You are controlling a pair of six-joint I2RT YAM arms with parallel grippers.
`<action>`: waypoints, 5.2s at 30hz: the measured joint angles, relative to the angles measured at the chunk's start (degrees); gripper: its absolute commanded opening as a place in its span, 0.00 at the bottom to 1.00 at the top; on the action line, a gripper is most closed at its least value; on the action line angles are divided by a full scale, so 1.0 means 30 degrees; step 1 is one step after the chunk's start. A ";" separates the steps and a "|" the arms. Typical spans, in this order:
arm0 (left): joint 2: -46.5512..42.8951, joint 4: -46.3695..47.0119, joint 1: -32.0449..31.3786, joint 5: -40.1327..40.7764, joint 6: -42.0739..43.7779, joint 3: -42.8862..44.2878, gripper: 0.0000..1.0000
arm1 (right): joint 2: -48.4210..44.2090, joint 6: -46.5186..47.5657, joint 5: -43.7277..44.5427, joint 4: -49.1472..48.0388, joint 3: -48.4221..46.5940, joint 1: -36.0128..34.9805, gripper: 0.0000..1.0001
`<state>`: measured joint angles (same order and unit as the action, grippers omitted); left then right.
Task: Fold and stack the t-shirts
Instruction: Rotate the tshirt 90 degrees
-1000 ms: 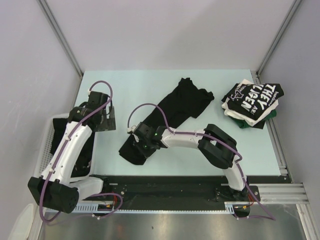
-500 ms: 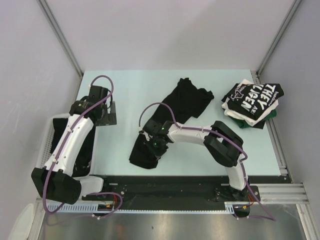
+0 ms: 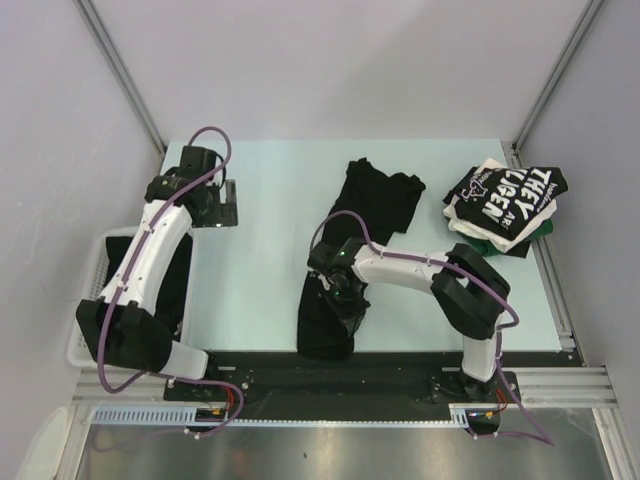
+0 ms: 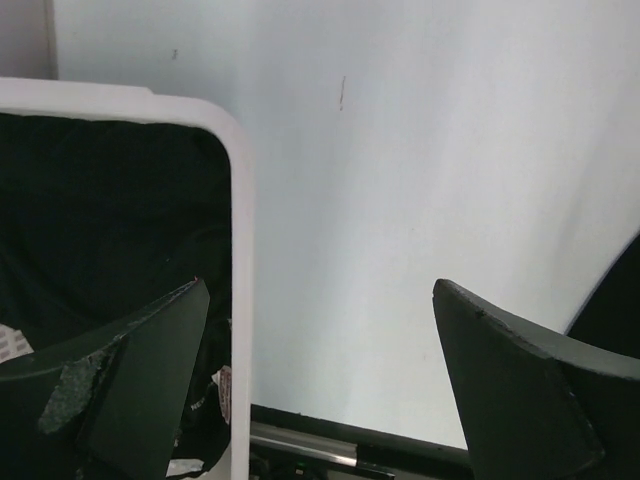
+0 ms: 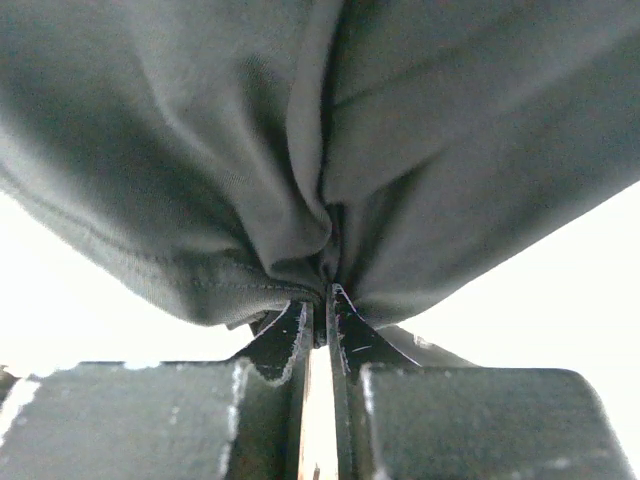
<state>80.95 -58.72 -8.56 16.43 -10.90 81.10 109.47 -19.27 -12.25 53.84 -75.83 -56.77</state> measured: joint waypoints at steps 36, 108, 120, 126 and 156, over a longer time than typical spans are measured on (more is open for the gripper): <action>0.1727 0.3475 -0.0627 -0.9180 -0.0066 -0.1384 1.00 | -0.3512 -0.2710 0.6288 0.4058 -0.4284 0.4401 0.57; 0.4248 0.3861 -0.2004 -0.8007 -0.0364 0.0546 0.99 | 1.3355 0.3920 0.2091 -0.3971 -2.0320 1.5540 0.00; 0.3082 0.3920 -0.2062 -0.7978 -0.0357 -0.1056 0.99 | 1.4462 0.3767 0.0546 -0.5661 -2.1631 1.5373 0.00; 0.2040 0.4175 -0.2346 -0.8036 -0.0364 -0.2550 0.99 | 1.5110 0.3417 0.0073 -0.8779 -2.1675 1.5016 0.00; -0.2477 0.6404 -0.3060 -1.1759 -0.1894 -0.6849 0.99 | 1.3886 0.2157 0.1122 -1.7384 -1.8688 1.5613 1.00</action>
<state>73.52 -39.51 -17.74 -18.85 -16.58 60.55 151.13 -12.80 -8.88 1.69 -131.90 -9.93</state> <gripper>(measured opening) 0.994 0.994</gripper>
